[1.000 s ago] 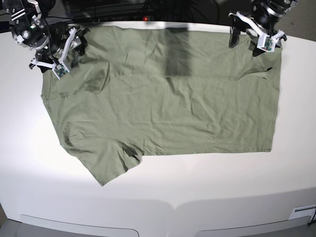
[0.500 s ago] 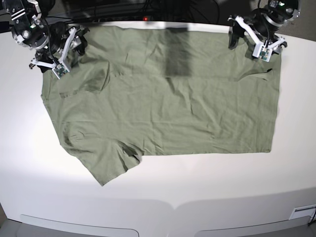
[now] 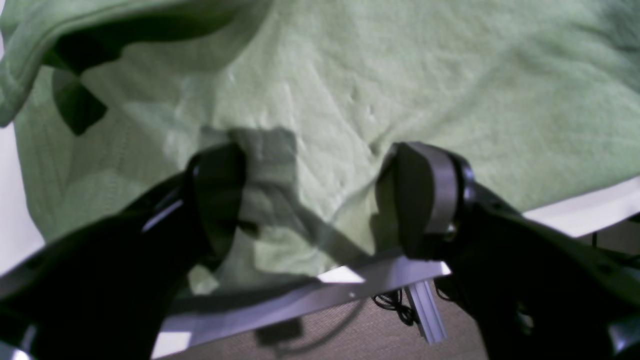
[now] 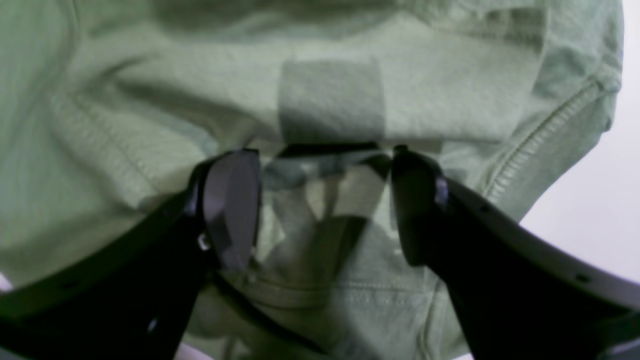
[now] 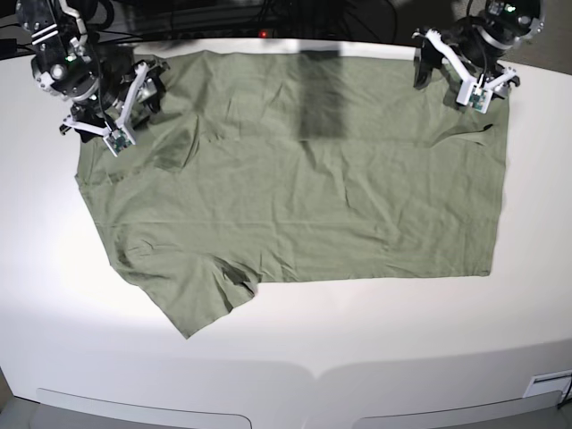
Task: Fold the T-shirt properly
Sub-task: 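Hold the shirt edge with both grippers and smooth it flat, then shift the left gripper along the shirt edge and regrasp the cloth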
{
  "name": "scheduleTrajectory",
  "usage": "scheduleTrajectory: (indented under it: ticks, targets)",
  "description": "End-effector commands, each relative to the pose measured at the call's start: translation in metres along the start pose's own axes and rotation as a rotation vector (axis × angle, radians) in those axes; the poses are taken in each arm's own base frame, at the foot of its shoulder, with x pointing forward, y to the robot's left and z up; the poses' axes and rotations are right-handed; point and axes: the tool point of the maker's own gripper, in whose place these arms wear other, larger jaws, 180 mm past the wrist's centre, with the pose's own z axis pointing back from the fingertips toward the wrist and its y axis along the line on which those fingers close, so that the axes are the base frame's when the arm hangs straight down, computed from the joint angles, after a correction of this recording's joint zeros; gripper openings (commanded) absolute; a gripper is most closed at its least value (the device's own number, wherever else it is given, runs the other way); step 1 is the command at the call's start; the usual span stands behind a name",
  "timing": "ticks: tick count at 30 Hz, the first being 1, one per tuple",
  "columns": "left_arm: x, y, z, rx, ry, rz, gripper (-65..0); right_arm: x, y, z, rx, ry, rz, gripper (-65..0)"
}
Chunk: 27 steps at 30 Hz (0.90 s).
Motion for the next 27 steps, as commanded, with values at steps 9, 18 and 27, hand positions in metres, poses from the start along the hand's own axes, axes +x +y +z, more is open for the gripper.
scheduleTrajectory:
  ticks: [9,18,27]
  targets:
    - [-0.064,0.0,0.007,0.012,0.338,-0.032,-19.9,0.006,0.009,-0.004,0.009,-0.006,-0.022,-23.4]
    - [-0.061,0.0,0.008,0.013,0.338,-0.037,-19.9,-0.033,0.002,0.002,-0.014,0.182,0.091,-23.4]
    - [-0.062,0.0,0.009,0.013,0.343,-0.036,-19.9,-0.06,-0.034,0.021,-0.078,0.271,0.167,-23.4]
